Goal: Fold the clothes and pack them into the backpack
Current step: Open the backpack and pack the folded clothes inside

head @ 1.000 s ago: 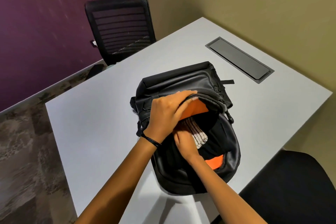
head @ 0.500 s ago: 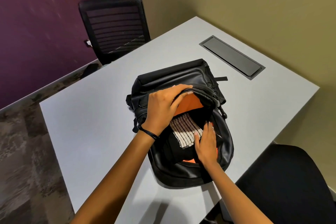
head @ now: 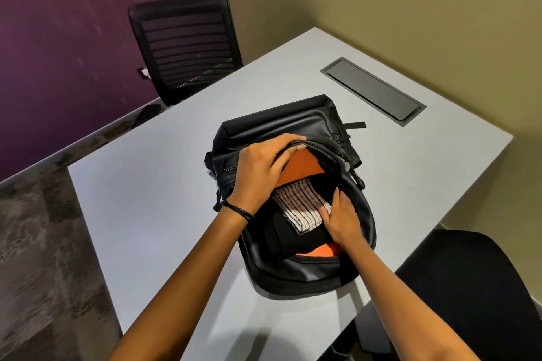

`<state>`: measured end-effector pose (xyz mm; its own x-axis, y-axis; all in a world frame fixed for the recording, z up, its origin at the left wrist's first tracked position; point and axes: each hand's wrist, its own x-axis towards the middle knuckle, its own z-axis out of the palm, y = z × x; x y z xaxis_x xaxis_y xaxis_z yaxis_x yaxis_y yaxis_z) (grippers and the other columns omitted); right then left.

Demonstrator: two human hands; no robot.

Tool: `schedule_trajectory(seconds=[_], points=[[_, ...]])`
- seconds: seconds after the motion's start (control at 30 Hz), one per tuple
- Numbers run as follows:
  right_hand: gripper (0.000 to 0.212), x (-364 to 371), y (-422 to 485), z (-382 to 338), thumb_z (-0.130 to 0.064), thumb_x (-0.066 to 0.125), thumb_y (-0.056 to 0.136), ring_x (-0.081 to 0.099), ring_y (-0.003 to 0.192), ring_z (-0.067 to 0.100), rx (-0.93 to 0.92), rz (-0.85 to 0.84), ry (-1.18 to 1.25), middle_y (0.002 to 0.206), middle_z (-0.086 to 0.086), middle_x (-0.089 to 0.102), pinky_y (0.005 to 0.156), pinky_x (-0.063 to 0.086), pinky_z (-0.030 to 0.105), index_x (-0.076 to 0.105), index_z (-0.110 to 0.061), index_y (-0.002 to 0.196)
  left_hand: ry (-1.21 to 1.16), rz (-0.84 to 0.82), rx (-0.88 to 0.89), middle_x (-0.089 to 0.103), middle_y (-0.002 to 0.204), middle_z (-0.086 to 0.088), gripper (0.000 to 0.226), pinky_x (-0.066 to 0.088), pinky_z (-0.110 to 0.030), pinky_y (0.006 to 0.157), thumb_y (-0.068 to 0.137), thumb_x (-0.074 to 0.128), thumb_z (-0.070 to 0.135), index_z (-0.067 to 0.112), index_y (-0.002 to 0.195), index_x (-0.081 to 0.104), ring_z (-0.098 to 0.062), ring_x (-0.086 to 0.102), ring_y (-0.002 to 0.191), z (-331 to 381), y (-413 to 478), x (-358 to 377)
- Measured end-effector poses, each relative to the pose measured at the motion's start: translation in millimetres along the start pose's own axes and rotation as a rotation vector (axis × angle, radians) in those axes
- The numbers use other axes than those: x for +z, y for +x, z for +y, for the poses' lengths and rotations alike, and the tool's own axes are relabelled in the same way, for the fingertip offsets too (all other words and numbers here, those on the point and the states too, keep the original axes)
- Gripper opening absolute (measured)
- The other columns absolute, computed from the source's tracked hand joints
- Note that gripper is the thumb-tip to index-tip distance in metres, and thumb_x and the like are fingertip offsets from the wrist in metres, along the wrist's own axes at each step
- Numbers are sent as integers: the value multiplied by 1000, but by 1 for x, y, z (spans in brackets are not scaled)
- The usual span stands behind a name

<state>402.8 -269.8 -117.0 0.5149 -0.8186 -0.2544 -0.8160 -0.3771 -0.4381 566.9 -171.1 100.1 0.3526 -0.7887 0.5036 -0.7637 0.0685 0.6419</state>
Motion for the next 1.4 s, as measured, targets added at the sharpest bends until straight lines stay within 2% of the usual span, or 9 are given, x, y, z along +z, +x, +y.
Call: schedule_trajectory(seconds=[0.3, 0.43, 0.5, 0.6, 0.73, 1.0, 1.17, 1.3, 1.4], points=[[96, -10, -14, -22, -65, -3, 85, 22, 137, 45, 92, 115, -163, 145, 36, 22, 112, 17, 51, 18, 8, 143, 38, -5, -58, 73, 97, 6, 23, 55, -35, 78, 92, 55, 32, 22, 107, 69, -8, 68, 90, -10, 6, 1], [59, -22, -22, -32, -34, 38, 98, 25, 136, 43, 66, 105, -240, 146, 33, 24, 108, 26, 53, 28, 5, 141, 54, -22, -61, 73, 94, 5, 29, 55, -38, 76, 92, 50, 39, 22, 106, 69, -11, 68, 87, -12, 8, 6], [36, -26, -29, -34, -15, 60, 85, 58, 104, 43, -106, 166, -239, 121, 29, 54, 79, 50, 46, 57, 4, 115, 53, -29, -60, 73, 95, 5, 30, 55, -38, 77, 92, 50, 40, 22, 106, 69, -11, 68, 89, -12, 7, 7], [7, -25, -44, -40, -9, 63, 79, 61, 69, 31, -349, 149, -148, 85, 12, 60, 52, 44, 34, 59, -5, 84, 53, -49, -52, 73, 99, 6, 30, 55, -38, 78, 91, 50, 41, 23, 106, 70, -11, 68, 92, -10, 6, 8], [15, -15, -60, -48, -19, 43, 90, 60, 79, 31, -359, -20, -128, 88, 9, 64, 57, 36, 34, 54, -9, 92, 48, -88, -40, 72, 103, 7, 31, 55, -36, 81, 90, 51, 42, 25, 108, 69, -10, 67, 96, -11, 2, 7], [19, -3, -79, -49, -19, 42, 90, 59, 74, 29, -145, -51, -40, 83, 10, 64, 58, 38, 33, 54, -6, 83, -7, -136, -12, 71, 107, 5, 32, 52, -29, 90, 88, 56, 40, 22, 111, 69, -8, 64, 103, -12, -4, 3], [24, 4, -87, -48, -13, 41, 90, 52, 68, 26, -52, -81, -106, 92, 12, 63, 45, 28, 27, 46, -4, 112, -18, -126, -31, 71, 108, 3, 25, 50, -27, 93, 88, 63, 29, 21, 111, 69, -8, 63, 105, -14, -7, 5], [4, 7, -91, -48, -14, 42, 91, 57, 79, 29, -73, -135, -128, 91, 10, 54, 53, 32, 28, 40, -10, 91, -39, -158, -67, 71, 109, 4, 25, 49, -24, 95, 87, 64, 29, 22, 110, 70, -7, 63, 106, -11, -9, 4], [13, 10, -92, -46, -21, 47, 93, 60, 94, 32, -92, -176, -189, 96, 13, 57, 64, 36, 32, 40, -10, 90, -40, -201, -90, 70, 110, 4, 25, 47, -19, 95, 87, 63, 29, 22, 110, 70, -6, 62, 106, -7, -10, 3]])
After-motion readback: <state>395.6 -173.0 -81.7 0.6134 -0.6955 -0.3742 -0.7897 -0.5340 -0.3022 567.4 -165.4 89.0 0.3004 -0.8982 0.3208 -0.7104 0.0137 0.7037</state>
